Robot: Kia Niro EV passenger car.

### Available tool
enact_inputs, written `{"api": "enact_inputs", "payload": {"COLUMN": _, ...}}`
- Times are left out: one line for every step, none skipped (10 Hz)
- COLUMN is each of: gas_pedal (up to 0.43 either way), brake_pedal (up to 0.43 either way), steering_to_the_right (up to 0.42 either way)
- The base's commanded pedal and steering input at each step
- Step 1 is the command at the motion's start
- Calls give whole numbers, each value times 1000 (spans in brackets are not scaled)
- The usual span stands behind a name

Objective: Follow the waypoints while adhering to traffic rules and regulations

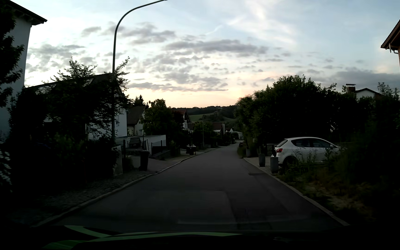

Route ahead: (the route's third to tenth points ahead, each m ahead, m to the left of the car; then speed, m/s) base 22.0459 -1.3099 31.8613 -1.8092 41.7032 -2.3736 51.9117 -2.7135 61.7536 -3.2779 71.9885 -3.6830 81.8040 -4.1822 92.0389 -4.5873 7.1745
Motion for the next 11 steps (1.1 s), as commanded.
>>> {"api": "enact_inputs", "payload": {"gas_pedal": 59, "brake_pedal": 0, "steering_to_the_right": 6}}
{"api": "enact_inputs", "payload": {"gas_pedal": 59, "brake_pedal": 0, "steering_to_the_right": 6}}
{"api": "enact_inputs", "payload": {"gas_pedal": 59, "brake_pedal": 0, "steering_to_the_right": 6}}
{"api": "enact_inputs", "payload": {"gas_pedal": 59, "brake_pedal": 0, "steering_to_the_right": 5}}
{"api": "enact_inputs", "payload": {"gas_pedal": 59, "brake_pedal": 0, "steering_to_the_right": 1}}
{"api": "enact_inputs", "payload": {"gas_pedal": 47, "brake_pedal": 0, "steering_to_the_right": 1}}
{"api": "enact_inputs", "payload": {"gas_pedal": 47, "brake_pedal": 0, "steering_to_the_right": 2}}
{"api": "enact_inputs", "payload": {"gas_pedal": 39, "brake_pedal": 0, "steering_to_the_right": 2}}
{"api": "enact_inputs", "payload": {"gas_pedal": 28, "brake_pedal": 0, "steering_to_the_right": 2}}
{"api": "enact_inputs", "payload": {"gas_pedal": 28, "brake_pedal": 0, "steering_to_the_right": 1}}
{"api": "enact_inputs", "payload": {"gas_pedal": 0, "brake_pedal": 0, "steering_to_the_right": 2}}
